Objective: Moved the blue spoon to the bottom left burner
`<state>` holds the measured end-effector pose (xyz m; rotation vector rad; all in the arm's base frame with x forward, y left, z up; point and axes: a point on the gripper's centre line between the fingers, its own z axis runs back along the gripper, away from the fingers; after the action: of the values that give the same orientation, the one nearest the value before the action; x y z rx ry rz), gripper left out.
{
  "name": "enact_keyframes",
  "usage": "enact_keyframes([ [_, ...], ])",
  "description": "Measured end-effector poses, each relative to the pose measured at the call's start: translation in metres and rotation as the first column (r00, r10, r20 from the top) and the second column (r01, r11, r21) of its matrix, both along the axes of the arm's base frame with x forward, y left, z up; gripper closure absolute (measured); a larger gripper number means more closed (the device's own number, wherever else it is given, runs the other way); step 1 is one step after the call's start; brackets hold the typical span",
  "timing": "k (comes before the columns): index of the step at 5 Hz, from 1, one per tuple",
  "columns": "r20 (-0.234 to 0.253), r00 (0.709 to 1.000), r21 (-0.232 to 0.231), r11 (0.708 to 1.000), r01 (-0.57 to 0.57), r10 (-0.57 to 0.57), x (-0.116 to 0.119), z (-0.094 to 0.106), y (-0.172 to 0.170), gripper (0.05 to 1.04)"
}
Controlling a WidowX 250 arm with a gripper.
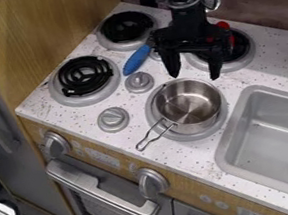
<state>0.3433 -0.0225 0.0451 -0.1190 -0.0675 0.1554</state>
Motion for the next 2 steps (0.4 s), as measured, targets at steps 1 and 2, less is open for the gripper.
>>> enact_keyframes([
  [1, -0.041, 0.999, -0.001, 1.000, 0.002, -0.002, -0.006, -0.013, -0.001, 0.083],
  [2, 0.025, 0.998, -0.002, 0.998, 0.060, -0.060, 0.007, -0.020, 0.017, 0.083],
])
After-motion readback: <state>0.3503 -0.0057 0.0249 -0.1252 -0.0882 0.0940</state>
